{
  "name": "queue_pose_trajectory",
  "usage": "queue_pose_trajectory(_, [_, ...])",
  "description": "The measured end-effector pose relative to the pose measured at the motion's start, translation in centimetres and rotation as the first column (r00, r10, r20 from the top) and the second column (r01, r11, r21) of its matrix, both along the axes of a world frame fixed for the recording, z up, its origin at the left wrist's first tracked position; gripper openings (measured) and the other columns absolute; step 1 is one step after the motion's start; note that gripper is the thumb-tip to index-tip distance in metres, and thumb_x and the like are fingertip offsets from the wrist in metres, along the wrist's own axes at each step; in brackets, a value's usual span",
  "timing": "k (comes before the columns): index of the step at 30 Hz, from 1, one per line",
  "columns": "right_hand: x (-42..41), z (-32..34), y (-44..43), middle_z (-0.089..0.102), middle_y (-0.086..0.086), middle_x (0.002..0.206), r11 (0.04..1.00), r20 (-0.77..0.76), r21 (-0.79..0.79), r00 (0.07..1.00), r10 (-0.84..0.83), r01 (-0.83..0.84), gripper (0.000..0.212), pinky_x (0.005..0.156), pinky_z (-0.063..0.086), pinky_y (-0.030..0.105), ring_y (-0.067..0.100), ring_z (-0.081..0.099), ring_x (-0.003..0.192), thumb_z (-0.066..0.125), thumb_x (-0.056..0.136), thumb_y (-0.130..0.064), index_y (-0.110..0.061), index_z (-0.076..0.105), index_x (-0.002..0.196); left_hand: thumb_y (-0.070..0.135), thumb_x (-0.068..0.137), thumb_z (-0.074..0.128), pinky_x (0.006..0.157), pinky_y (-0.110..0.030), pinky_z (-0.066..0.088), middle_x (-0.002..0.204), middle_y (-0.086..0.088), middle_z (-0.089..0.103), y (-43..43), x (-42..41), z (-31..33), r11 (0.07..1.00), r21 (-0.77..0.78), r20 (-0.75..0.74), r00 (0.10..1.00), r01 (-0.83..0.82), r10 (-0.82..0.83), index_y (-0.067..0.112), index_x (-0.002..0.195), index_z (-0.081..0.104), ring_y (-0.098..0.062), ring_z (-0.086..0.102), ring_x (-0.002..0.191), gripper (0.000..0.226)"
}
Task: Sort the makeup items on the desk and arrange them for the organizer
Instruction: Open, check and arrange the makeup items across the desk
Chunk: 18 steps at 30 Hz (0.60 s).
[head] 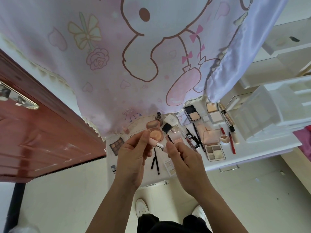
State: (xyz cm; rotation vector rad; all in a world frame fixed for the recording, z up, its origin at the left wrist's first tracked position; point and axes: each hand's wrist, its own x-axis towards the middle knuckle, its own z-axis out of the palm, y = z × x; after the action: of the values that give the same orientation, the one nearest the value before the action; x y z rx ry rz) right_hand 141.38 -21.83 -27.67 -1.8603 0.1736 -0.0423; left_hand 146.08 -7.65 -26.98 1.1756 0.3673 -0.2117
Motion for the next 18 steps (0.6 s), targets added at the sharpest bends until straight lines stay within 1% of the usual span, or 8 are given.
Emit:
queue_pose_trajectory(3, [-0.1,0.1,-0.1,0.044,-0.011,0.051,0.998,-0.033,0.053,0.999,-0.024,0.026,0.047,0.049,0.033,0.016,0.005,0.037,0.048,0.050,0.090,-0.056,-0.013,0.058,0.073,0.025,0.088,0.067,0.061,-0.025,0.047,0.088,-0.014,0.068,0.0,0.0,0.0,1.000,0.021,0.019,1.000,0.012,-0.012,0.004,0.103,0.073,-0.019,0.049,0.069,0.027])
queue_pose_trajectory(5, [-0.1,0.0,-0.2,0.047,-0.009,0.054,0.998,-0.025,0.061,0.999,-0.029,0.031,0.040,0.050,0.035,0.018,0.004,0.039,0.050,0.055,0.088,-0.056,-0.019,0.065,0.081,0.025,0.086,0.068,0.061,-0.024,0.048,0.088,-0.015,0.069,0.1,0.0,0.0,1.000,0.025,0.034,0.999,0.016,-0.017,0.002,0.106,0.071,-0.019,0.049,0.068,0.030])
queue_pose_trajectory(7, [0.0,-0.2,-0.2,0.050,-0.007,0.059,0.997,-0.016,0.074,1.000,-0.016,0.017,0.029,0.050,0.037,0.018,0.003,0.042,0.052,0.061,0.087,-0.053,-0.025,0.069,0.090,0.024,0.083,0.070,0.062,-0.024,0.048,0.085,-0.014,0.070,0.1,-0.1,0.0,1.000,0.024,0.040,0.999,0.014,-0.015,0.003,0.103,0.069,-0.018,0.049,0.066,0.029])
queue_pose_trajectory(11, [-0.1,-0.4,-0.3,0.054,-0.006,0.064,0.996,-0.013,0.090,1.000,-0.014,0.015,0.026,0.051,0.038,0.019,0.005,0.044,0.056,0.061,0.089,-0.050,-0.029,0.072,0.101,0.024,0.082,0.071,0.063,-0.026,0.048,0.082,-0.014,0.070,0.2,-0.2,-0.2,1.000,0.020,0.021,1.000,-0.010,0.010,0.004,0.099,0.064,-0.020,0.052,0.068,0.027])
queue_pose_trajectory(13, [-0.2,-0.6,-0.2,0.059,-0.004,0.069,0.996,-0.024,0.090,1.000,-0.013,0.015,0.028,0.053,0.045,0.024,0.010,0.052,0.061,0.059,0.089,-0.051,-0.034,0.071,0.107,0.026,0.081,0.072,0.065,-0.028,0.048,0.085,-0.015,0.070,0.3,-0.2,-0.4,1.000,0.019,0.006,1.000,-0.016,0.016,0.005,0.099,0.064,-0.021,0.054,0.071,0.029])
queue_pose_trajectory(15, [-0.4,-1.0,-0.2,0.064,0.000,0.078,0.994,-0.048,0.111,0.999,0.009,-0.004,0.029,0.062,0.055,0.036,0.019,0.062,0.072,0.056,0.090,-0.052,-0.039,0.068,0.113,0.027,0.080,0.073,0.066,-0.027,0.050,0.087,-0.015,0.070,0.5,-0.2,-0.5,1.000,0.011,-0.011,1.000,-0.028,0.028,0.004,0.102,0.065,-0.021,0.057,0.074,0.033])
queue_pose_trajectory(16, [-0.4,-1.2,-0.2,0.066,0.001,0.082,0.993,-0.059,0.120,0.998,0.028,-0.021,0.028,0.066,0.056,0.040,0.022,0.064,0.076,0.055,0.091,-0.052,-0.042,0.066,0.114,0.027,0.079,0.073,0.066,-0.027,0.050,0.088,-0.014,0.071,0.6,-0.3,-0.6,0.999,0.005,-0.015,0.999,-0.032,0.032,0.003,0.104,0.064,-0.020,0.058,0.075,0.035])
queue_pose_trajectory(18, [-0.4,-1.4,-0.1,0.068,0.001,0.085,0.990,-0.073,0.131,0.995,0.065,-0.055,0.021,0.069,0.057,0.040,0.023,0.066,0.079,0.056,0.093,-0.048,-0.046,0.065,0.112,0.024,0.080,0.072,0.068,-0.027,0.051,0.091,-0.012,0.072,0.8,-0.3,-0.8,1.000,-0.006,-0.020,0.999,-0.028,0.028,0.003,0.108,0.064,-0.020,0.062,0.080,0.036])
